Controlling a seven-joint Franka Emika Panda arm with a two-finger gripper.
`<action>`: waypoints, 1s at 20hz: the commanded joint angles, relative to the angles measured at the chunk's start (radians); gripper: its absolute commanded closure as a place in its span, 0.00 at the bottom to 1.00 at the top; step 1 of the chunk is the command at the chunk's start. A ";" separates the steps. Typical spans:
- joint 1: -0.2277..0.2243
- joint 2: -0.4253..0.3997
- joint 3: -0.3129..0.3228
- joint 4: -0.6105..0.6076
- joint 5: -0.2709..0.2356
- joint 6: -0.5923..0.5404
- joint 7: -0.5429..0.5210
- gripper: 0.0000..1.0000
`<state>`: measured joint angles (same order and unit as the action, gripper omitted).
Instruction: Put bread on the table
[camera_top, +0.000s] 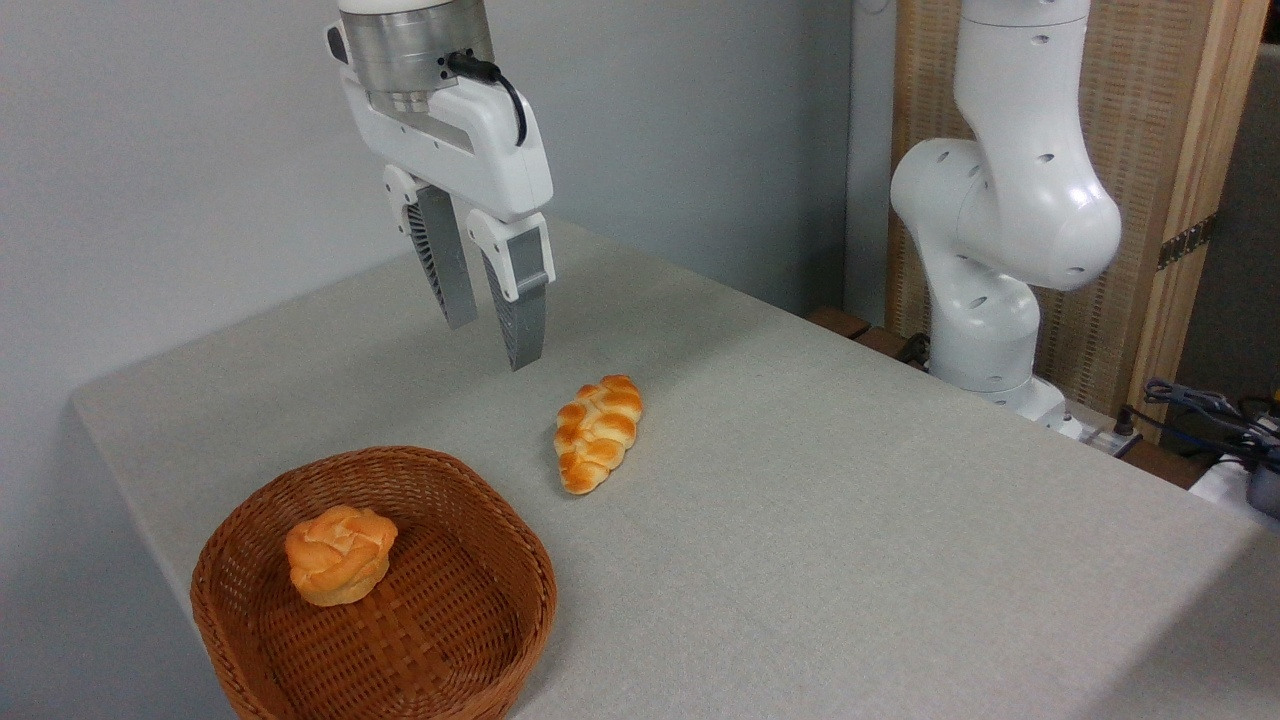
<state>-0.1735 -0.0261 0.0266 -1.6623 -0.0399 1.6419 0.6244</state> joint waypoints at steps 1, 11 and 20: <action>0.019 0.006 -0.019 0.026 0.008 -0.031 0.000 0.00; 0.038 0.006 -0.008 0.027 0.014 -0.031 -0.005 0.00; 0.038 0.006 0.018 0.067 0.014 -0.074 0.024 0.00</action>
<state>-0.1280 -0.0264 0.0365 -1.6227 -0.0367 1.6059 0.6247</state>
